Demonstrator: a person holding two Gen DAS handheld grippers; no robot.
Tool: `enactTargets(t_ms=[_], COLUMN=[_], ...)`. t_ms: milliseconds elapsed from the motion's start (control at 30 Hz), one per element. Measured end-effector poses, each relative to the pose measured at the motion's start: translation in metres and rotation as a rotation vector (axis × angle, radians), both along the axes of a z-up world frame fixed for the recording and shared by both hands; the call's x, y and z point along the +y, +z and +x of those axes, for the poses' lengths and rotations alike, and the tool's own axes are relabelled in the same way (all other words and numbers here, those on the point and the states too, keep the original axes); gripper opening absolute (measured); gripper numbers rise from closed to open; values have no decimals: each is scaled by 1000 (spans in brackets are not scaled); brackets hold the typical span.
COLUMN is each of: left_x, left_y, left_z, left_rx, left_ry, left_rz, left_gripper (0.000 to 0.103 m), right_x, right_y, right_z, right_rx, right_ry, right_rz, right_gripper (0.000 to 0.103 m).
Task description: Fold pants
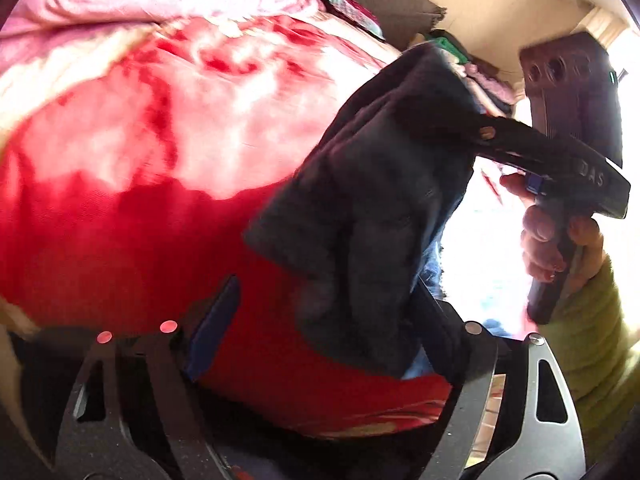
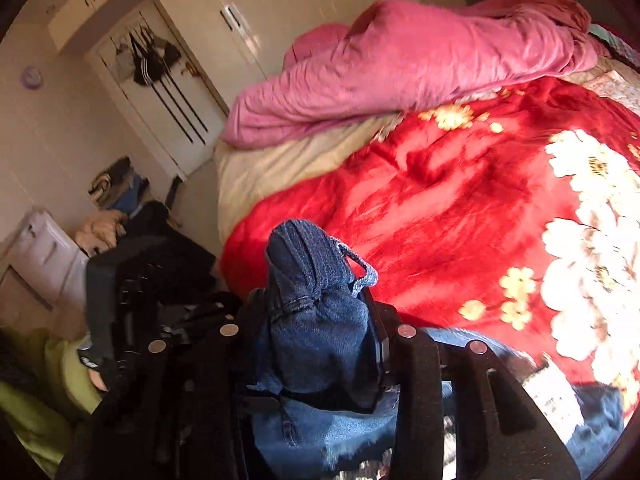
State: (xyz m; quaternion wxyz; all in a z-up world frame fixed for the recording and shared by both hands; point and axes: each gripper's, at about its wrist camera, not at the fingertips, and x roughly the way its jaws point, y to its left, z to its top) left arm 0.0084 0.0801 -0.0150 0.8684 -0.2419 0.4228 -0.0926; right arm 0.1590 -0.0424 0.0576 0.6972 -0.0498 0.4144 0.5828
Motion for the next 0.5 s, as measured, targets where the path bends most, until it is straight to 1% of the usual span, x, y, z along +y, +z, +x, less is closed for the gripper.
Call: enactTargets(t_ms=[100,200,233,300,400,433,467,500], left_x=[-20,-42,-50,-65,-86,-94,-102,-111], left_y=[8,14,17,24,32,34,37,38], left_z=[9,16,19,21,23,23,23,23], left_rx=[-16,-24,-29,-43,-61,-70,-80,-87], left_ry=[-73,-141,-160,-184,-228,-244,-266,-292], left_rz=[-38,-109,-112,-79,-76,-67,-52,-42], left_gripper=[75,75,75,75,75,75,75,75], right_x=[-31,-59,-69,-87,-111,-118,-126,-137], right_y=[12,19,20,22,21,20,19,18], right_z=[3,9,11,15,18,18,19,20], right_rx=[-10,-21,-20,-17,-14,-8,0,8], right_ry=[-36,-78,-95,-122,-155,-167,-186,-215], right_rz=[46,76,83,104,132,143,155,169], right_gripper=[35,35,35,35,38,42,50,52])
